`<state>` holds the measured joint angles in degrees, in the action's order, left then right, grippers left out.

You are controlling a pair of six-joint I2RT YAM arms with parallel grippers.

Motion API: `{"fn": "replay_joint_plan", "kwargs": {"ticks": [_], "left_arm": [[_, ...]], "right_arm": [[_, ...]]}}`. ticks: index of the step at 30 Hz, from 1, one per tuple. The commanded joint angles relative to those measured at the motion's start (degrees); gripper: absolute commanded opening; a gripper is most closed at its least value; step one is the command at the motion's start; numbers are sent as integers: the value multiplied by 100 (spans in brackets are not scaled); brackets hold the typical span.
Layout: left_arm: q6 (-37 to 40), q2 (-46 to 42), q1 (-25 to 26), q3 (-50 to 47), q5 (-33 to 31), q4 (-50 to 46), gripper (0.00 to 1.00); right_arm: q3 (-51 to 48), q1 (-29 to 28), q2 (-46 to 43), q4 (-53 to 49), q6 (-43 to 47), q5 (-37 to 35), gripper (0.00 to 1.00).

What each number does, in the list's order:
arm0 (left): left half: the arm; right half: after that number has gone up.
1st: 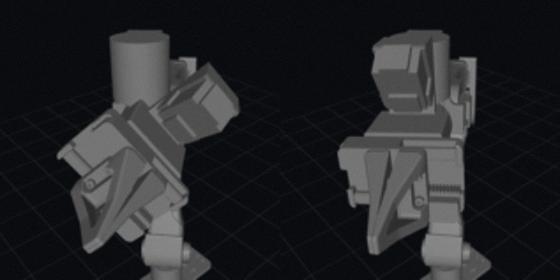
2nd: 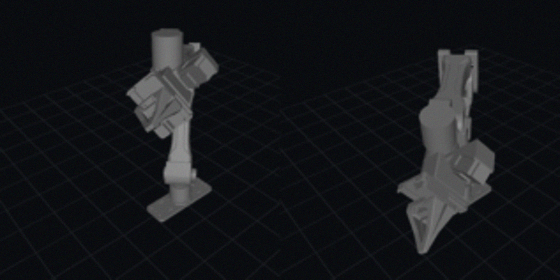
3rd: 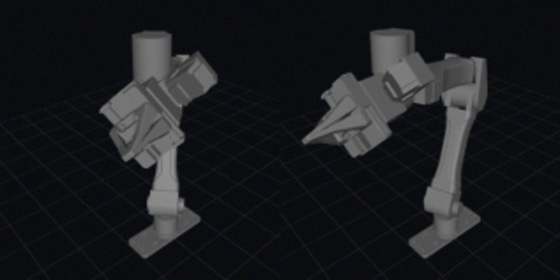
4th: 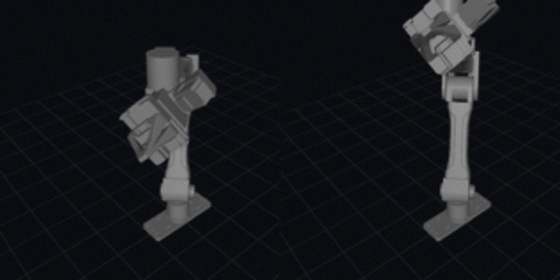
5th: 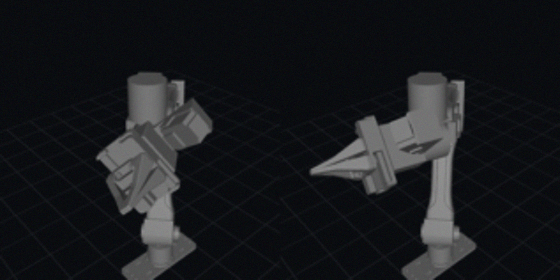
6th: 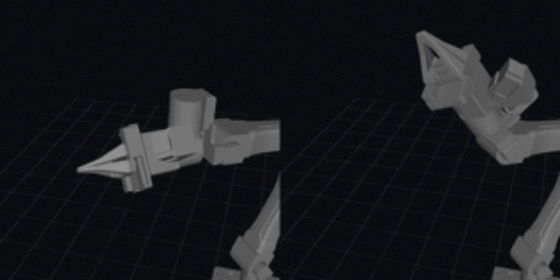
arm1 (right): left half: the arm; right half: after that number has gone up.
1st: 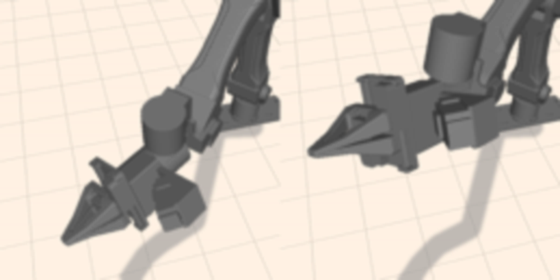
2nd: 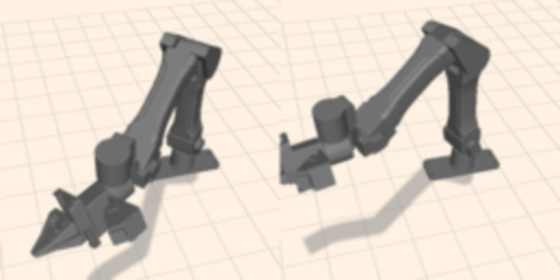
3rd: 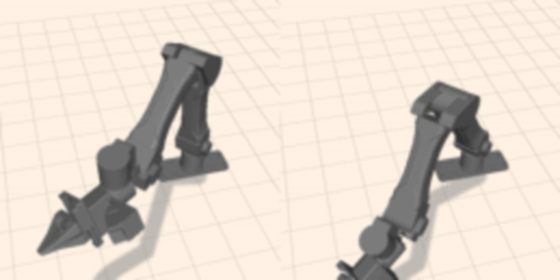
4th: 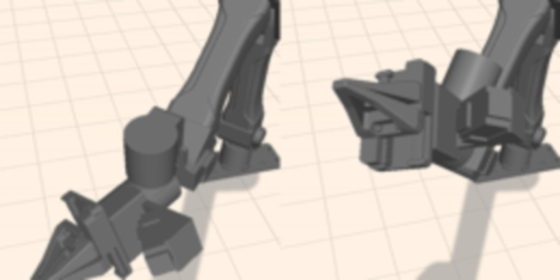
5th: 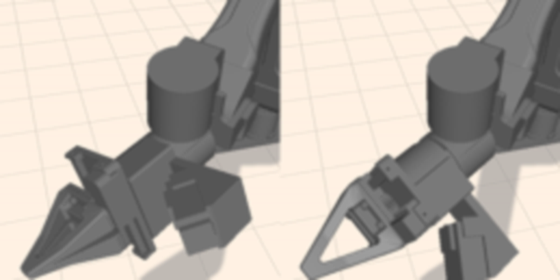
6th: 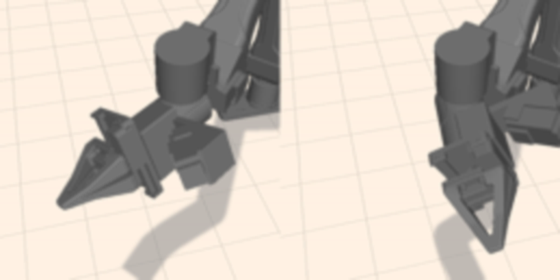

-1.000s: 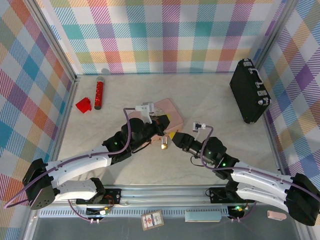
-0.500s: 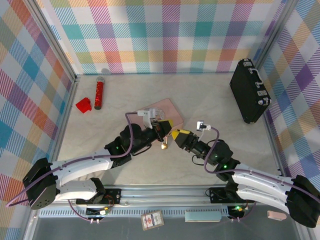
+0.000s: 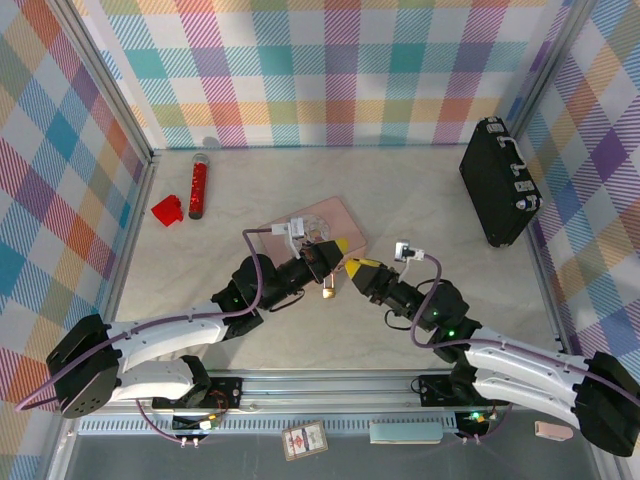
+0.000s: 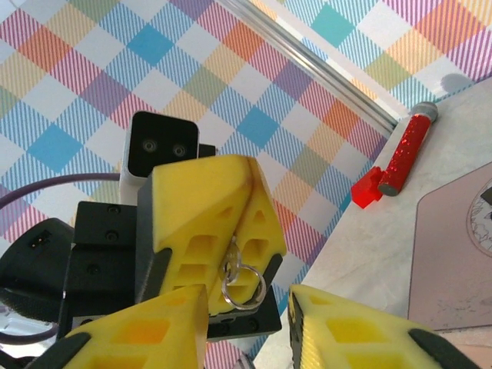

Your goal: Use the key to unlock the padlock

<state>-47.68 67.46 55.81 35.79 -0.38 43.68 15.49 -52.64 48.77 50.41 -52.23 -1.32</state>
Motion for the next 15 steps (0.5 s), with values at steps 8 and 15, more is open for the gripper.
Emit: {"fn": "replay_joint_plan", "kwargs": {"ticks": [8, 15], "left_arm": [[-350, 21, 77, -230, 153, 693, 0], [-404, 98, 79, -283, 169, 828, 0]], "right_arm": [[236, -18, -50, 428, -75, 176, 27], [280, -18, -162, 290, -47, 172, 32]]}}
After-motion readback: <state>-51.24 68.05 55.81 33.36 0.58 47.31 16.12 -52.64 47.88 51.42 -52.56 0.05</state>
